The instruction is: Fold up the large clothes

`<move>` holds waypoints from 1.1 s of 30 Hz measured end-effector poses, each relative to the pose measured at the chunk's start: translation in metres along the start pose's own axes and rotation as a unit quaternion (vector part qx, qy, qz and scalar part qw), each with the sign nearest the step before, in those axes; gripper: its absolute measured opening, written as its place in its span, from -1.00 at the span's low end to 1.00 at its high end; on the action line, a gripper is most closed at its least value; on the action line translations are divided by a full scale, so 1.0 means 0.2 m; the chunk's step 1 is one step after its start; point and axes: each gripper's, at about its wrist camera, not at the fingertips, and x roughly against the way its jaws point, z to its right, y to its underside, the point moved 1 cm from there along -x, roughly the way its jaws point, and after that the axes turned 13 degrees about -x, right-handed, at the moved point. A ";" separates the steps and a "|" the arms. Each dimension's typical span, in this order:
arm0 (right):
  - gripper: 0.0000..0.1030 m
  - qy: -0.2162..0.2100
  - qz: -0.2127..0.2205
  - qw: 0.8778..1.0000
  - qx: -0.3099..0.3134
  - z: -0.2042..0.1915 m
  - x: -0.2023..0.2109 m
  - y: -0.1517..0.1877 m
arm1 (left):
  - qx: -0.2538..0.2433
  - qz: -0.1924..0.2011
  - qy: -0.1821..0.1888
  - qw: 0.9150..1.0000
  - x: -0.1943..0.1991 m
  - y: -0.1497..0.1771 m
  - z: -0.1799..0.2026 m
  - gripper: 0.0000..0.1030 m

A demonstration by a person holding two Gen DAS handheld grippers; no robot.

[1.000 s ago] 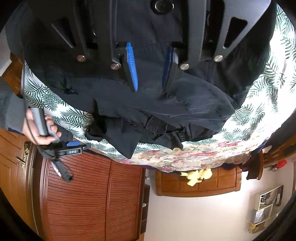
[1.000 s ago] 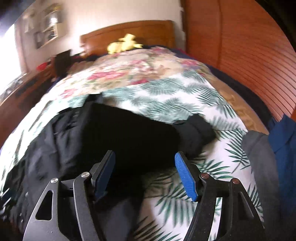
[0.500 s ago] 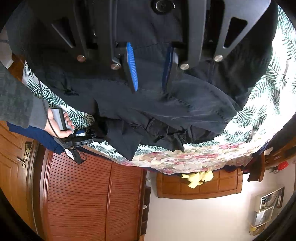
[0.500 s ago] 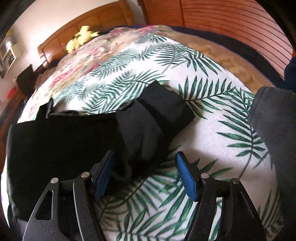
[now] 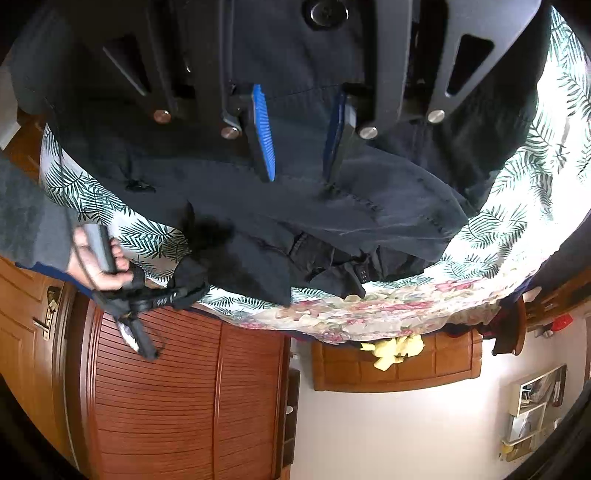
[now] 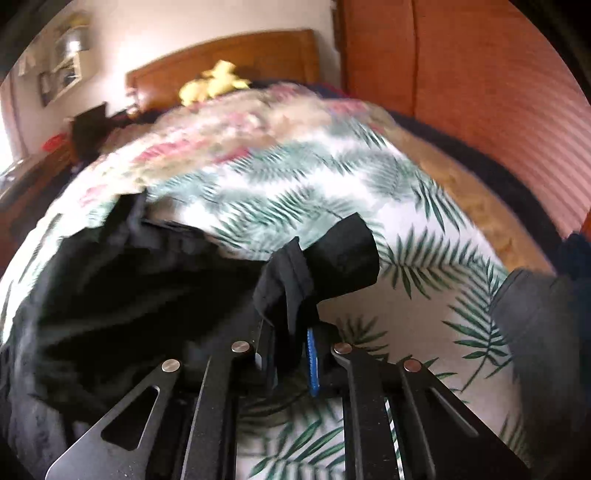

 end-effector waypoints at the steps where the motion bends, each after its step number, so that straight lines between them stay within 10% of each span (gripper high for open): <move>1: -0.80 -0.008 0.005 1.000 0.007 -0.03 0.05 0.00 | -0.001 0.001 -0.002 1.000 0.01 0.00 0.00 -0.52; 13: -0.84 -0.107 0.049 0.988 0.098 -0.47 0.62 0.11 | 0.011 0.012 -0.017 1.000 0.14 0.04 0.01 -0.52; 33: -0.83 -0.264 0.032 0.947 0.183 -1.08 0.91 0.56 | 0.017 -0.001 -0.105 0.994 0.52 0.20 -0.16 -0.52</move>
